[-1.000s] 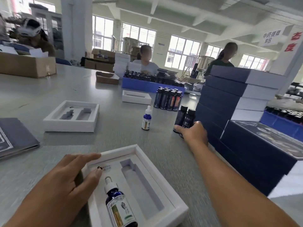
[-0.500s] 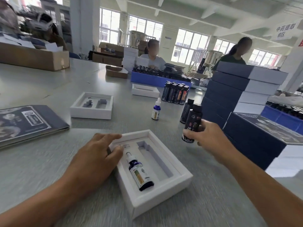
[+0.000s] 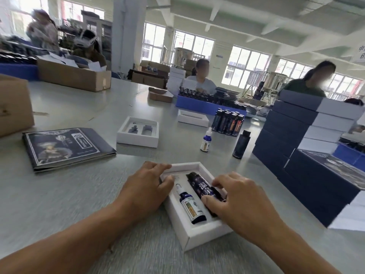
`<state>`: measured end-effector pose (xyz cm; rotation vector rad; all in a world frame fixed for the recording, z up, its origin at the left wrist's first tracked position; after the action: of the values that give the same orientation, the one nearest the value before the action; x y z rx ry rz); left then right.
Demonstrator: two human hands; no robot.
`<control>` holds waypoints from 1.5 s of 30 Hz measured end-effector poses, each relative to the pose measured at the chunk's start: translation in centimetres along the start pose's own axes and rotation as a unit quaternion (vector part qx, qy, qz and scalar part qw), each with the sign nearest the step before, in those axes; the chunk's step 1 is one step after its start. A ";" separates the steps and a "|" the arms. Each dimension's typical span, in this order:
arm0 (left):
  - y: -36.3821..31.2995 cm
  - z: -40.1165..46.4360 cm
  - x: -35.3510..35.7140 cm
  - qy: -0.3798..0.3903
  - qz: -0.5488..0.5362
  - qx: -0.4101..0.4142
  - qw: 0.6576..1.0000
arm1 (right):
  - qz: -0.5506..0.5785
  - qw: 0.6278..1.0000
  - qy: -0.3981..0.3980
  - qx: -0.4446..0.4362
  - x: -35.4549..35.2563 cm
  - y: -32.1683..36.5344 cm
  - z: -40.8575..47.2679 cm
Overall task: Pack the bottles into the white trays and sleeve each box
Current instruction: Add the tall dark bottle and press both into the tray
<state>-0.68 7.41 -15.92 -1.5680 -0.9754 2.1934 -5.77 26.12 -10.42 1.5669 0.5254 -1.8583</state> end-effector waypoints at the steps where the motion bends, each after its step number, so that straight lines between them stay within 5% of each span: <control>1: 0.0 0.1 0.0 0.000 0.000 0.001 1.000 | -0.014 1.000 -0.003 -0.004 0.2 0.2 0.0; 12: 0.3 0.4 0.3 0.001 0.013 0.008 1.000 | -0.026 0.999 -0.019 0.006 0.2 0.2 -0.6; 17: 0.2 0.4 0.4 0.005 0.022 0.008 1.000 | -0.051 0.998 0.033 -0.021 1.0 0.6 -0.1; 30: 0.0 0.5 0.6 0.020 0.024 0.014 0.999 | 0.200 0.972 0.120 0.003 3.1 -1.9 -1.6; 35: -0.3 0.2 0.2 0.008 0.029 0.013 0.999 | 0.208 0.976 0.064 0.002 1.9 -3.6 -1.2; 41: -1.6 -0.4 -1.6 -0.028 0.085 0.059 0.994 | 0.169 0.978 0.053 0.112 8.0 -18.8 1.1; 45: 2.9 0.8 -6.6 -0.096 0.274 -0.043 0.956 | 0.181 0.975 0.039 0.122 15.8 -31.2 4.4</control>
<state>1.50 1.23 -12.90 -1.8659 -0.7544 2.7488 -31.82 42.02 -28.04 1.7652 0.0339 -1.6302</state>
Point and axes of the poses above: each hand's wrist, its own z-axis towards the middle knuckle, its own x-axis out of the palm, y = z × x, the point moved 10 cm from there along z, towards the middle knuckle, and after that the axes turned 8 degrees about y, right-handed, at the moved point
